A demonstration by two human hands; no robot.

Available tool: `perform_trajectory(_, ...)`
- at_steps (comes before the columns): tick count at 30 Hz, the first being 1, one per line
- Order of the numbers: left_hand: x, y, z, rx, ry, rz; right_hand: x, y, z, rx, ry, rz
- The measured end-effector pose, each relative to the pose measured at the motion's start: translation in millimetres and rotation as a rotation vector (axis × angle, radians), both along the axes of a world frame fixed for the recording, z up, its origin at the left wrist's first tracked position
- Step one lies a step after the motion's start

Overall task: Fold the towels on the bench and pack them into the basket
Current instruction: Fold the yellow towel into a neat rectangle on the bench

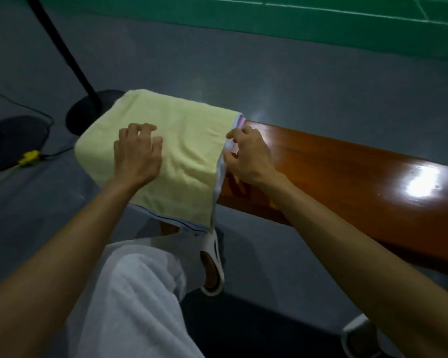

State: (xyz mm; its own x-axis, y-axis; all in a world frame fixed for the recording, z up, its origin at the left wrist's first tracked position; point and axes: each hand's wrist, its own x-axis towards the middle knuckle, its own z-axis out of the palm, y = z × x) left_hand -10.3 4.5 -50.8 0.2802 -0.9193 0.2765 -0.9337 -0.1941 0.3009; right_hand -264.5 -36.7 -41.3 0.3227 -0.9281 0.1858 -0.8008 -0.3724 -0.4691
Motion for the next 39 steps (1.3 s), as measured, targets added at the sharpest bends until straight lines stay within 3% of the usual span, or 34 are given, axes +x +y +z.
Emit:
perform_trajectory(6, 52.4, -14.6, -14.0, 0.036, 0.032, 0.137, 41.8, -19.1, -6.5, 0.012, 0.063, -0.040)
perform_trajectory(13, 67.4, -38.6, -6.5, -0.026, 0.132, 0.286, 52.8, -34.5, -9.7, 0.086, -0.011, -0.117)
perform_trajectory(19, 36.6, -26.3, 15.2, -0.201, 0.057, 0.183, 27.8, -30.3, 4.7, 0.034, -0.228, -0.130)
perform_trajectory(23, -15.9, -20.1, 35.9, -0.277, 0.014, 0.016, -20.6, -29.7, 19.5, -0.047, -0.278, -0.256)
perform_trajectory(29, -137.9, -25.4, 42.8, -0.211, 0.032, -0.273, -129.4, -11.6, 21.7, -0.078, -0.145, -0.355)
perform_trajectory(39, -258.3, -32.9, 18.7, -0.034, 0.171, -0.310, -318.0, 32.5, 10.4, -0.080, 0.040, -0.572)
